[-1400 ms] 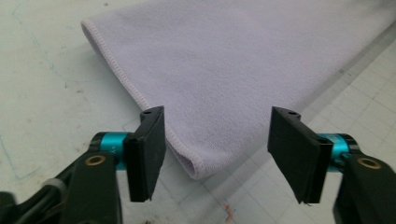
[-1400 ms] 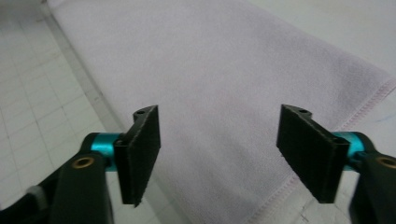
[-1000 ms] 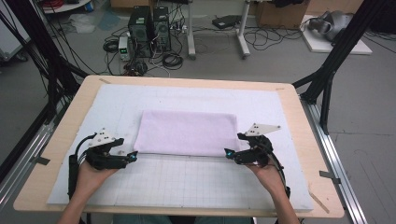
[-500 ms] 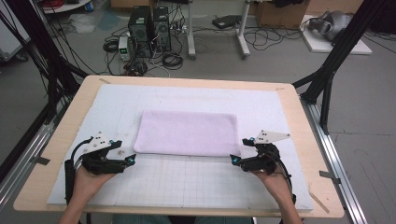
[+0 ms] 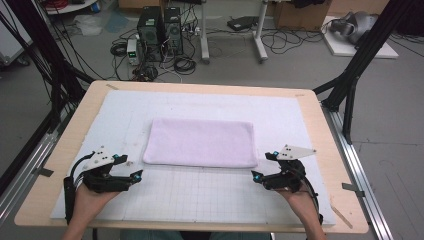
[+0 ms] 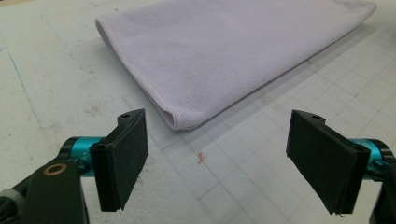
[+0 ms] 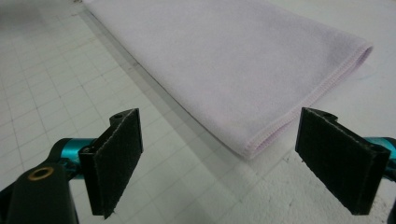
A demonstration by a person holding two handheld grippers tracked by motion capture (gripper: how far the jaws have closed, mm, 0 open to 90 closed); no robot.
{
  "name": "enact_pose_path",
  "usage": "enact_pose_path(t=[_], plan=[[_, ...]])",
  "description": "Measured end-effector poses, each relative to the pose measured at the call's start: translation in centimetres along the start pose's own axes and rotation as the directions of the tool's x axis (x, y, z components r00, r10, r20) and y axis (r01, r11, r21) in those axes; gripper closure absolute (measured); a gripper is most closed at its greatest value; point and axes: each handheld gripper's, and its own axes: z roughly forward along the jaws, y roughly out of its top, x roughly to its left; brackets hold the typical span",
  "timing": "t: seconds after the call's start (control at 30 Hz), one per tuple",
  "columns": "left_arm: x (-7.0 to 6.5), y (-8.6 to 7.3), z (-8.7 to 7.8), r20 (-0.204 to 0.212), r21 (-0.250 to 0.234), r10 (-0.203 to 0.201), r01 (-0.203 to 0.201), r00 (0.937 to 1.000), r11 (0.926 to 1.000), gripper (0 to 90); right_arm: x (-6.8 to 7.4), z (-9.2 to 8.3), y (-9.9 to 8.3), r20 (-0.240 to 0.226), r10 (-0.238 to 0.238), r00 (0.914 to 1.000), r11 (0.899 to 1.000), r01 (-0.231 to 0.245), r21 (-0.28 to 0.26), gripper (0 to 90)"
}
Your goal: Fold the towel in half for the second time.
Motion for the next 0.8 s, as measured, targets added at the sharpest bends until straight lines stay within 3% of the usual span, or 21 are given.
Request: enact_pose_path(t=[0.8], plan=[[-1.0, -1.3, -0.8, -0.009, 0.006, 0.014, -0.013, 0.9999, 0.9999, 21.3, 0.9, -1.9, -2.3, 0.011, -0.003, 0.9999, 1.000, 0.003, -0.006, 14.2]])
